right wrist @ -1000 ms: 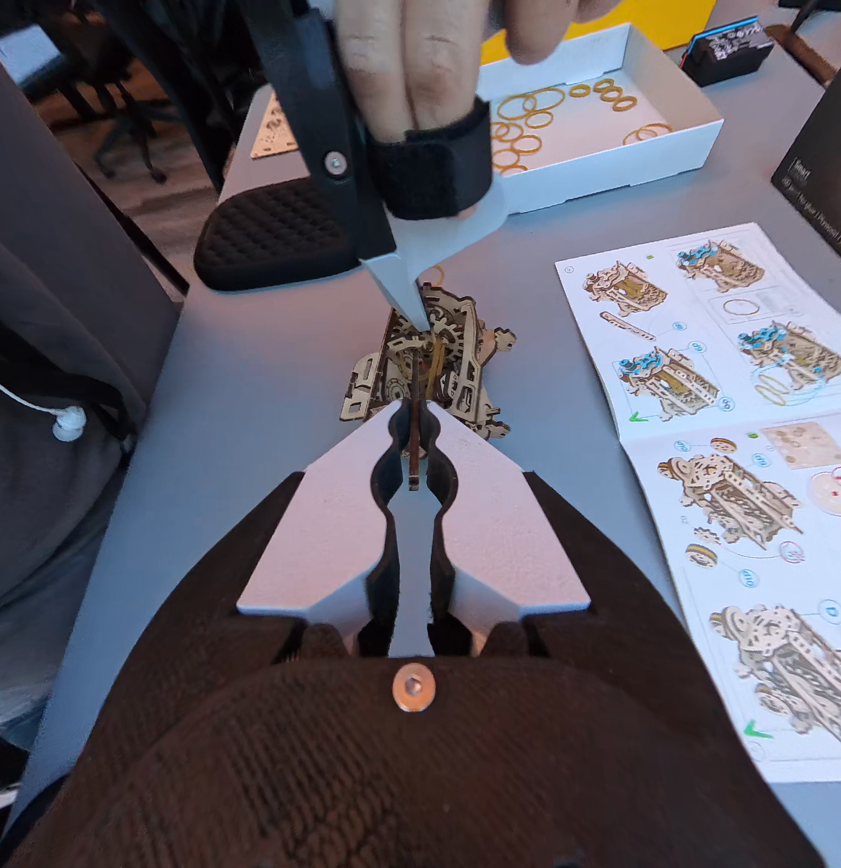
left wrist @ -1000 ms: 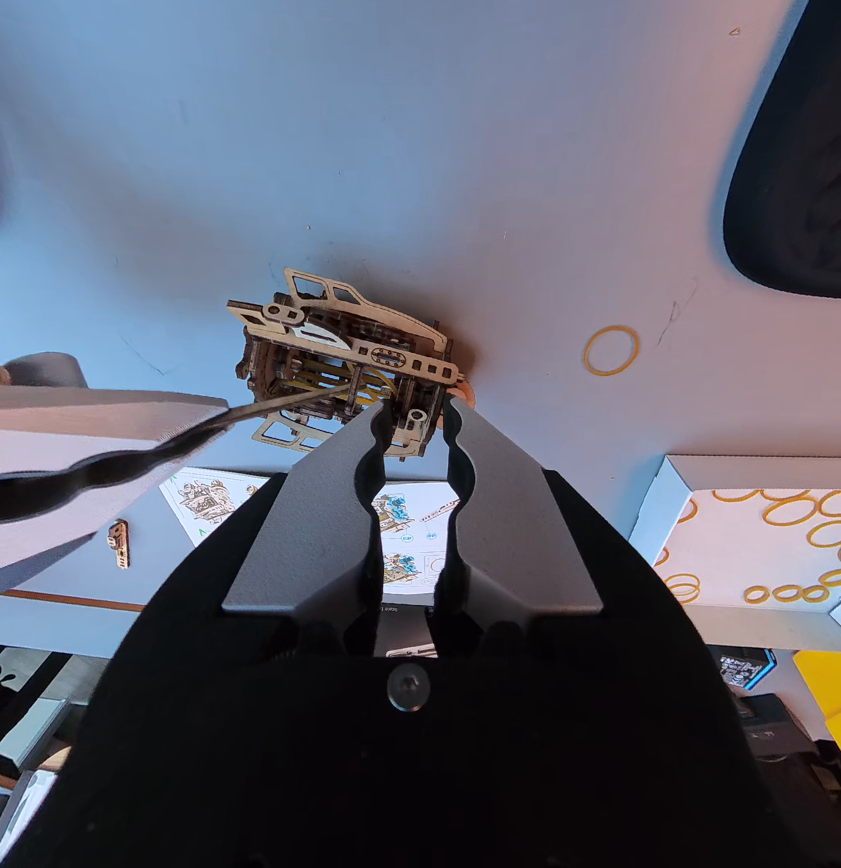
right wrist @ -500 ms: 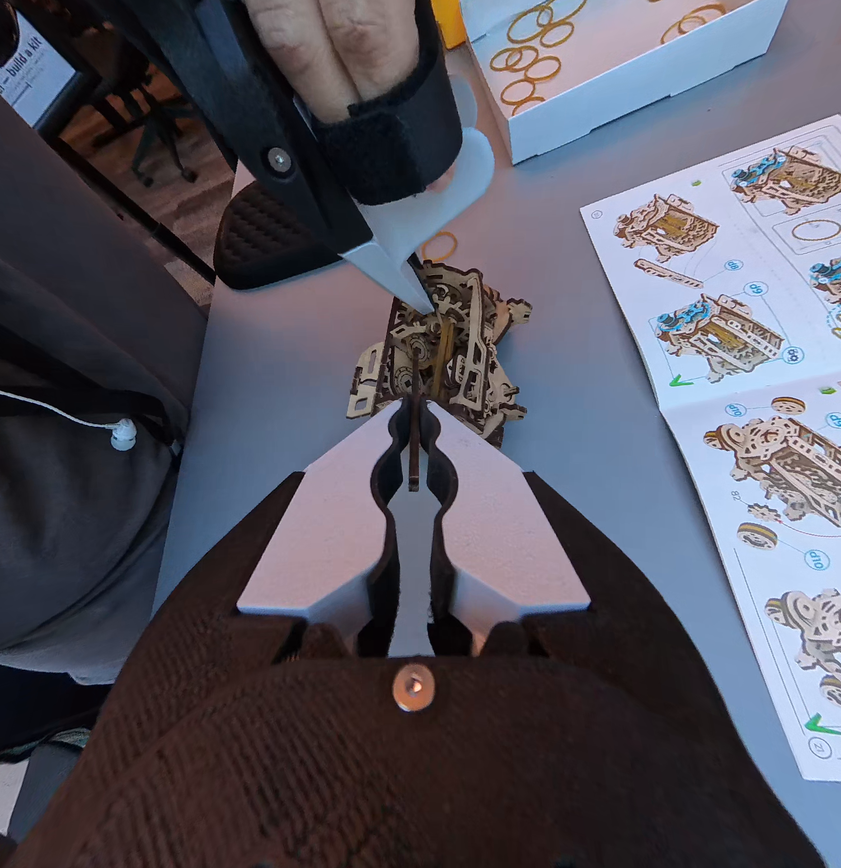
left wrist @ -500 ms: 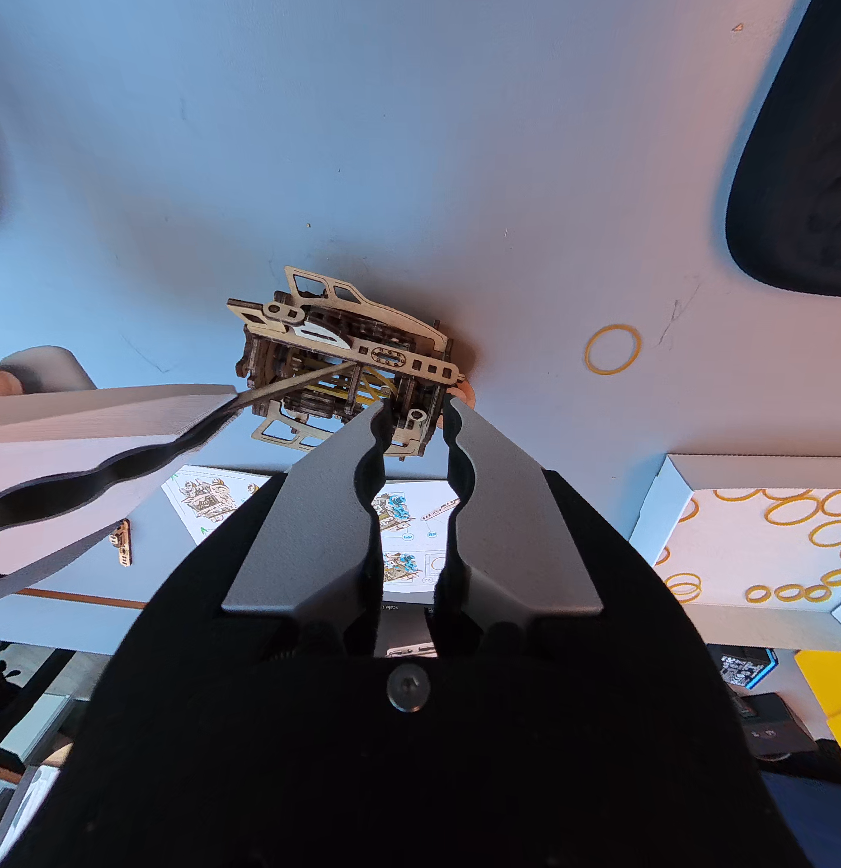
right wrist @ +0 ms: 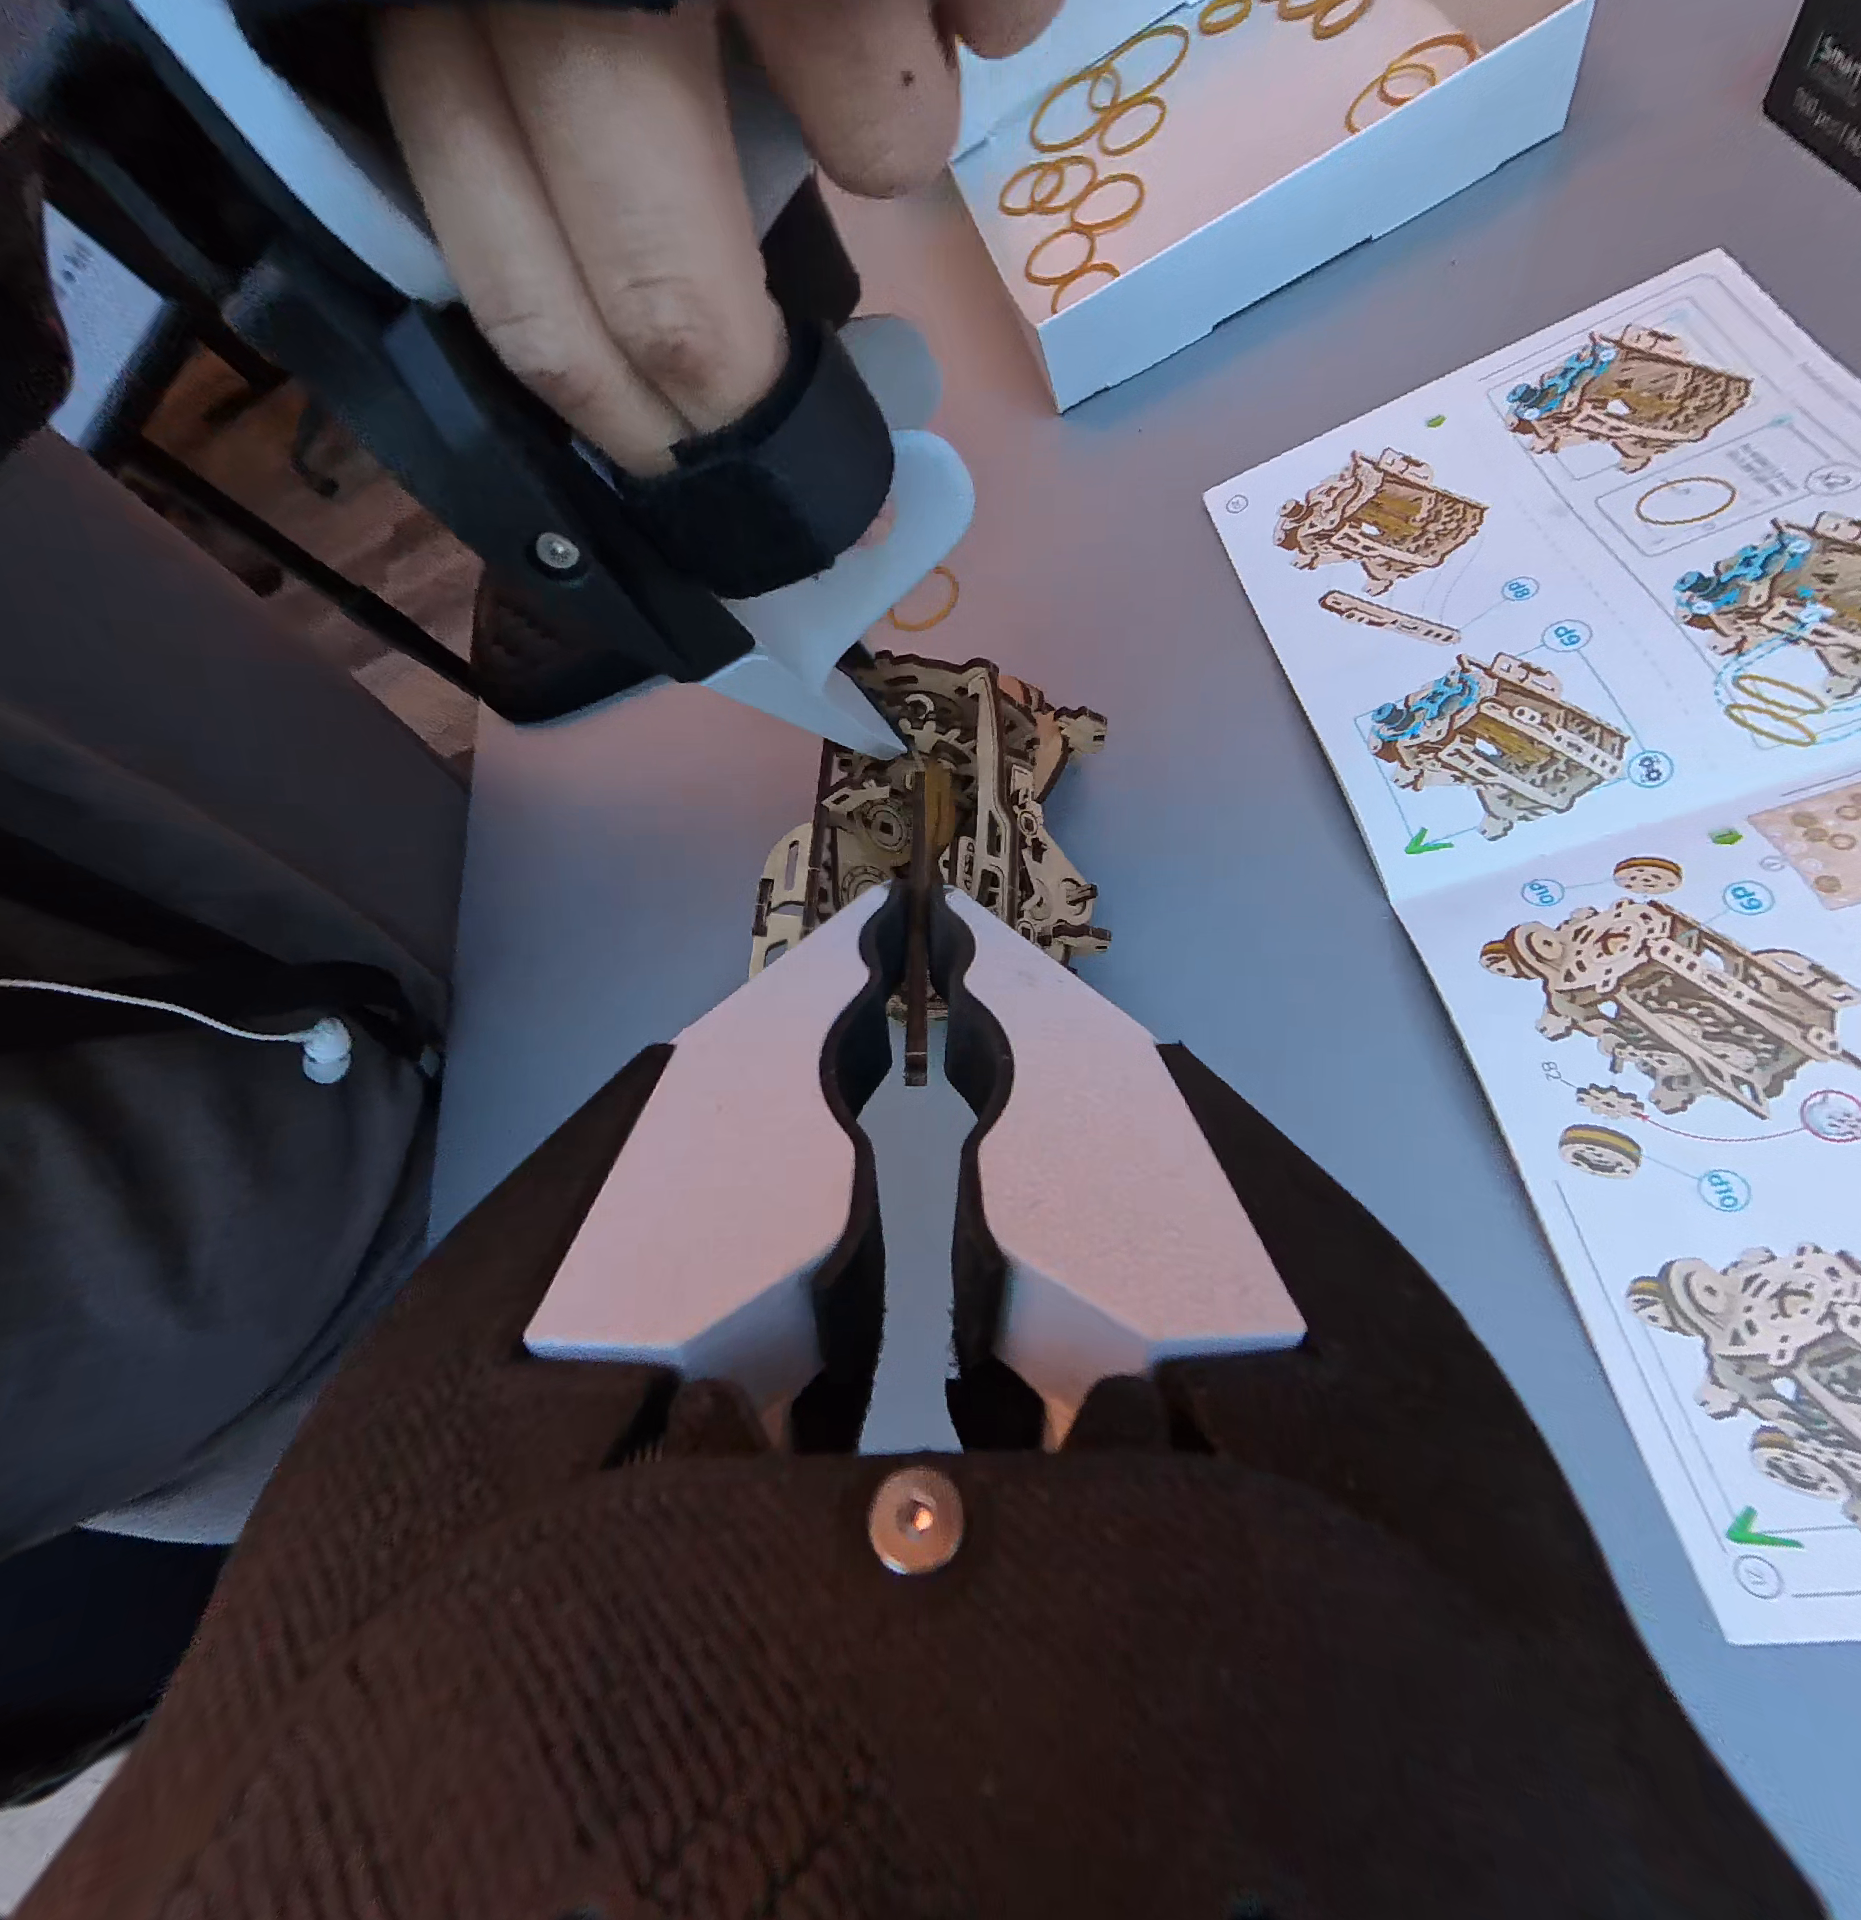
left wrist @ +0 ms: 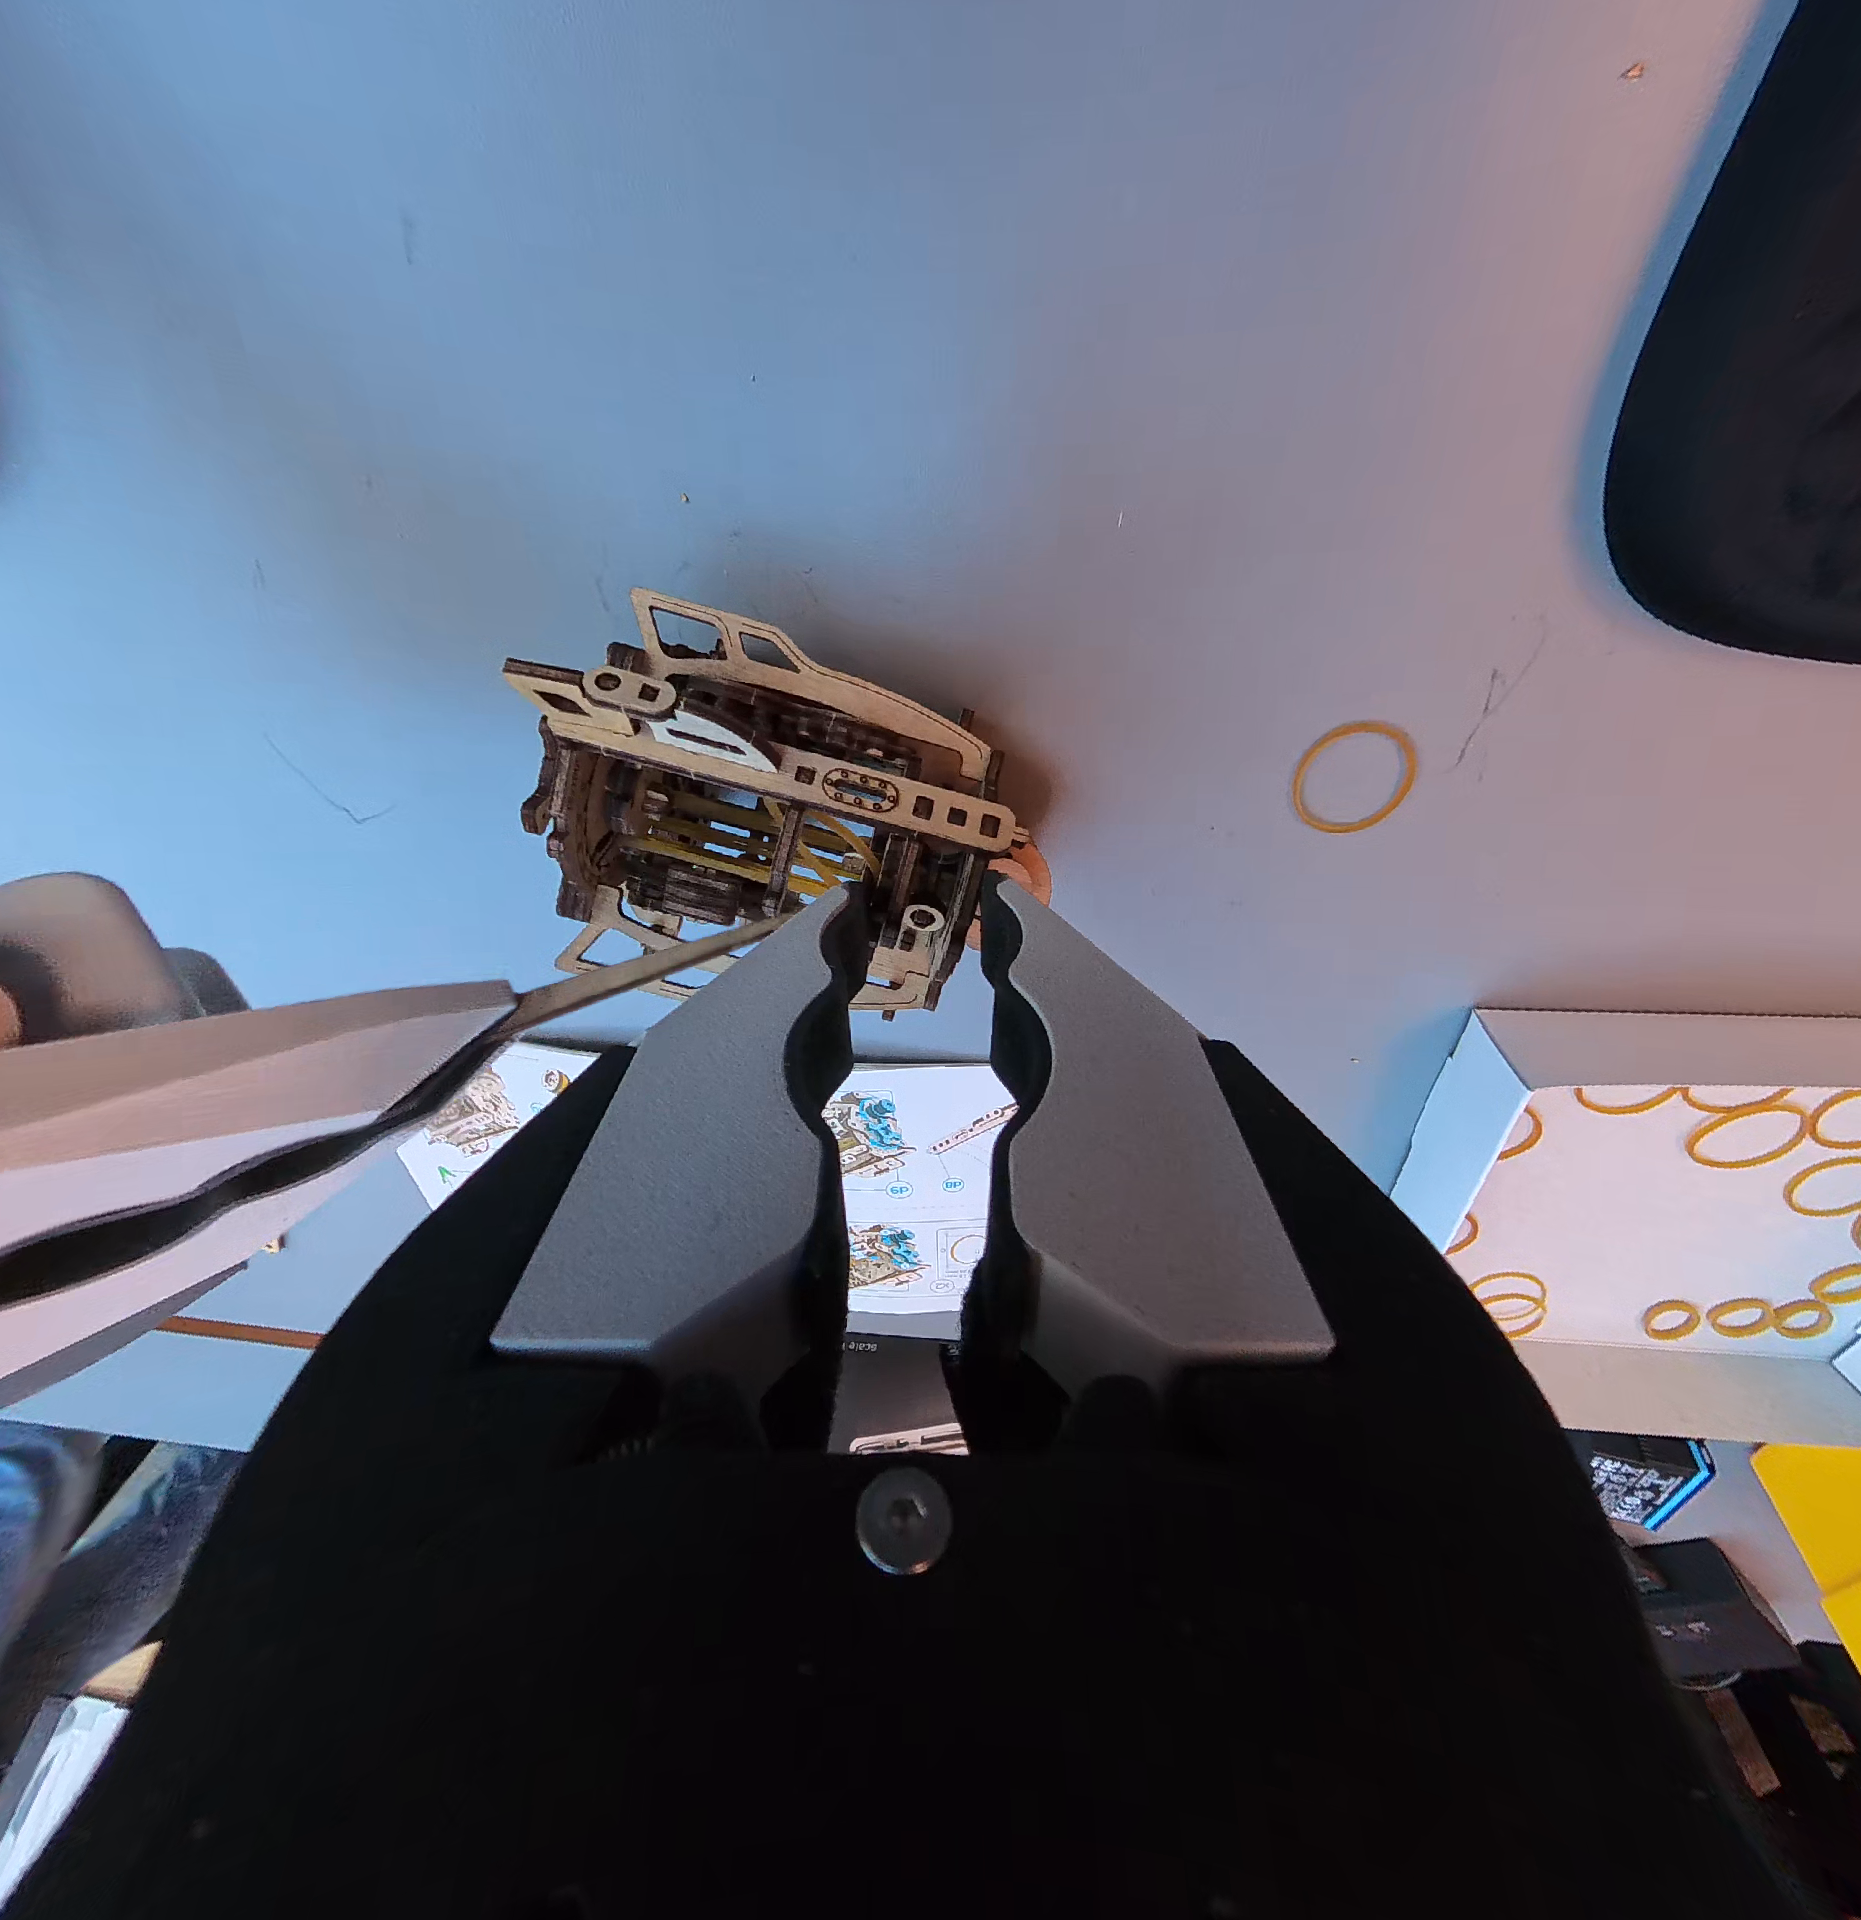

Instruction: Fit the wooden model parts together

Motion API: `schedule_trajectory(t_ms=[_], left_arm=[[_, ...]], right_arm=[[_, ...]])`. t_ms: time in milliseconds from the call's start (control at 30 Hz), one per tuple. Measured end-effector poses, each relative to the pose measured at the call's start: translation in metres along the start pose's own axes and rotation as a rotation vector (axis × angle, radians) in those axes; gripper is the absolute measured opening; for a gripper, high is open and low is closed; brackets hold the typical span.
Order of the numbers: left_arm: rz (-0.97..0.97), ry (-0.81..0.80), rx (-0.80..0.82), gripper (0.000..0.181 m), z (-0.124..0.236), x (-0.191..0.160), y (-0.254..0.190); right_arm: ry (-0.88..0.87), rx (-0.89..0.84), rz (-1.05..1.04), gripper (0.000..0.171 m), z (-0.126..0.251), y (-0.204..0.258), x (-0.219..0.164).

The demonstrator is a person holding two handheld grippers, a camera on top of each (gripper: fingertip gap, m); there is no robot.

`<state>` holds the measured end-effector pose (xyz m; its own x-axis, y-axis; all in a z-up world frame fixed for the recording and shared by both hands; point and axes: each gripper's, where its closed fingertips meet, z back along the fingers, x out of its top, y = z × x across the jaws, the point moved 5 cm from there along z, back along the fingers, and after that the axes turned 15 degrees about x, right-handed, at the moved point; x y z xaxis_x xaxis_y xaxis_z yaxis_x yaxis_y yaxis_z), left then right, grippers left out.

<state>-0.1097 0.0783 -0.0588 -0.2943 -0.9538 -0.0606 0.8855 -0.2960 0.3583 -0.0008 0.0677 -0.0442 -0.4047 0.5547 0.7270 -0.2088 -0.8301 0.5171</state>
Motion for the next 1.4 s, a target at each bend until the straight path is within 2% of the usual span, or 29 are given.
schedule_trajectory(t_ms=[200,400,767,933,1400], left_arm=[[-0.001,-0.005,0.004,0.019,0.000,0.000,0.000],[0.005,-0.010,0.006,0.019,0.000,0.000,0.000],[0.007,-0.028,0.042,0.019,0.000,-0.001,-0.001],[0.006,-0.029,0.053,0.019,0.000,-0.001,-0.001],[0.025,-0.026,0.061,0.019,0.000,-0.001,0.000]], right_arm=[[-0.068,0.169,-0.077,0.001,0.006,-0.004,0.004],[-0.005,0.275,-0.071,0.001,0.005,-0.005,0.008],[0.181,0.162,-0.054,0.001,-0.010,0.003,0.026],[0.259,0.038,-0.048,0.001,-0.017,0.007,0.025],[0.315,-0.134,-0.054,0.001,-0.028,0.021,0.030]])
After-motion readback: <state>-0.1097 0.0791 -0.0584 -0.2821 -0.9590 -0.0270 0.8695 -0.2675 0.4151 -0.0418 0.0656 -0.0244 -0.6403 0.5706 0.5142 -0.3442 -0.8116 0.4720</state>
